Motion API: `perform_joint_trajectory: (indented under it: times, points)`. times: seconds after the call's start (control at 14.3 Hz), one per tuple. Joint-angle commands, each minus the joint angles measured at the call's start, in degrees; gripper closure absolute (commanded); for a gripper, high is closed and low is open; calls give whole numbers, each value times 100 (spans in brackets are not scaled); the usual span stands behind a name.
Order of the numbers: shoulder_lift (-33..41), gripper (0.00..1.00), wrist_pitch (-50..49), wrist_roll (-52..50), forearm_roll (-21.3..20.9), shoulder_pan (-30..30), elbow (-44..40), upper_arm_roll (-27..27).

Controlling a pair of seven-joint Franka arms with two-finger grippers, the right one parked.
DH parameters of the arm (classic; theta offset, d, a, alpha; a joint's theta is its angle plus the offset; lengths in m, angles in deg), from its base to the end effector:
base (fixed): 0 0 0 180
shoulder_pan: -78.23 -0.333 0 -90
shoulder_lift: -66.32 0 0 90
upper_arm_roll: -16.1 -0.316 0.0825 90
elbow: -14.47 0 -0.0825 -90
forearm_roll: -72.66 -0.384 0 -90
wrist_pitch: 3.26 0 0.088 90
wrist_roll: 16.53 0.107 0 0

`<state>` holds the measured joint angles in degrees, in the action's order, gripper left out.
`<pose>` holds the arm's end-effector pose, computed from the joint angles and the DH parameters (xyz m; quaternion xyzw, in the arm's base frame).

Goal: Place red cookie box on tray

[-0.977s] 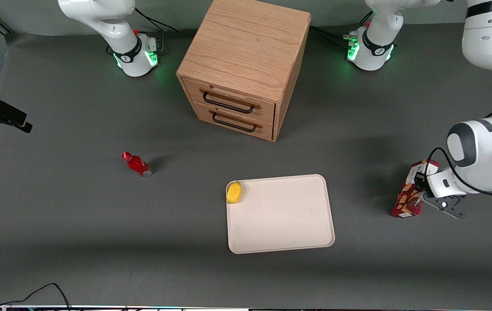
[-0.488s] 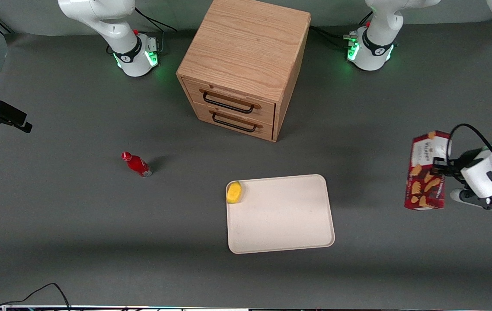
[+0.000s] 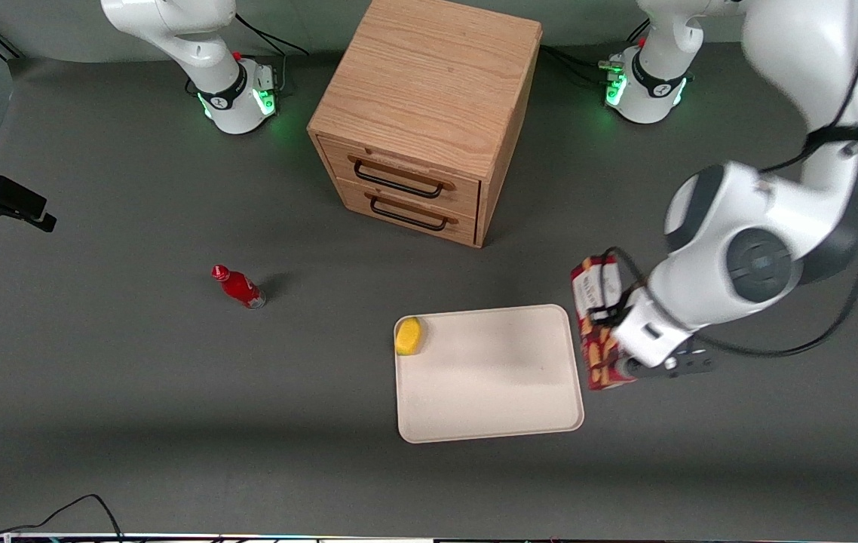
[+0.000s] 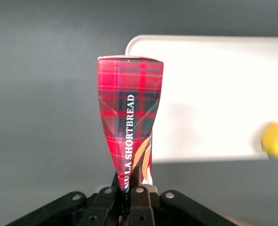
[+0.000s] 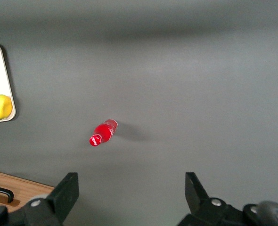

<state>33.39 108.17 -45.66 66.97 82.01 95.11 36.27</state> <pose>0.6680 -0.2377 0.3836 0.9974 0.0529 -0.0228 0.0425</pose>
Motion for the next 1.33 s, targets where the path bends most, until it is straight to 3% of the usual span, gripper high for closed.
perform_joint_trajectory:
  times: [0.0, 0.14, 0.21, 0.28, 0.56, 0.7, 0.91, 1.26]
  points:
    - [-406, 100, 1280, -522, -667, -1, 600, 57]
    - [-590, 100, 1968, -830, -1047, 0, 883, 57]
    - [-652, 62, 2040, -814, -1213, 0, 883, 57]
    - [-653, 1, 1989, -822, -1319, 0, 883, 57]
    - [-84, 0, 824, -246, -1233, -106, 831, 57]
    - [548, 0, -195, 920, -595, -246, 735, -91]
    - [1507, 0, -1374, 2819, 242, -247, 760, -1047]
    - [2641, 0, -1765, 4844, 551, -255, 1646, -2315]
